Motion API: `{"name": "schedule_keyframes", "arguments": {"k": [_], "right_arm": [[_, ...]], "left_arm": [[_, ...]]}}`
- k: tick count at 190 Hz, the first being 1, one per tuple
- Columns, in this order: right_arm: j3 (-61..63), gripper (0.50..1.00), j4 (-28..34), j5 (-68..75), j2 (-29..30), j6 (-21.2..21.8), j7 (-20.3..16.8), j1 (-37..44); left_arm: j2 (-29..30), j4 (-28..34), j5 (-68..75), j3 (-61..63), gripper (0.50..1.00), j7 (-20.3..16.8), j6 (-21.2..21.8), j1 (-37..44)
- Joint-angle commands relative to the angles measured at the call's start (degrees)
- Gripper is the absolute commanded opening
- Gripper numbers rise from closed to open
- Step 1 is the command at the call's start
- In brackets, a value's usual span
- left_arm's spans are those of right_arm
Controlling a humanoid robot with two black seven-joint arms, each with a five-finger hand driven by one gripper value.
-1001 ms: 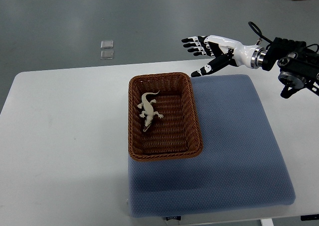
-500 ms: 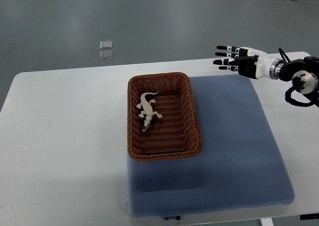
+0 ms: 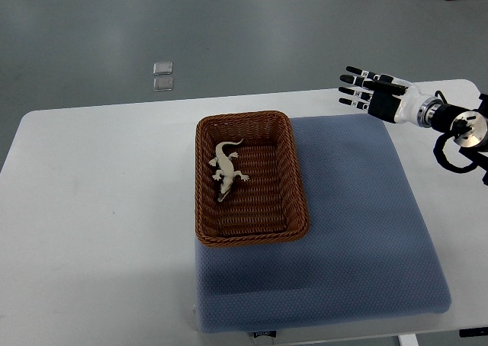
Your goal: Place crocodile in brown basket with right hand
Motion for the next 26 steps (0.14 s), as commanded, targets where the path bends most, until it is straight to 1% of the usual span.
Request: {"name": "schedule_keyframes", "arguments": {"k": [1,26], "right_arm": [[0.0,0.932,0.1,0.0,0.0,0.5,0.0,-0.1],[0.1,0.932,0.0,0.2,-0.1,0.3,0.1,0.0]], "left_arm": [[0.0,0.0,0.0,0.0,1.0,0.0,0.0,0.0],[0.0,0.0,0.0,0.0,1.0,0.0,0.0,0.0]]}}
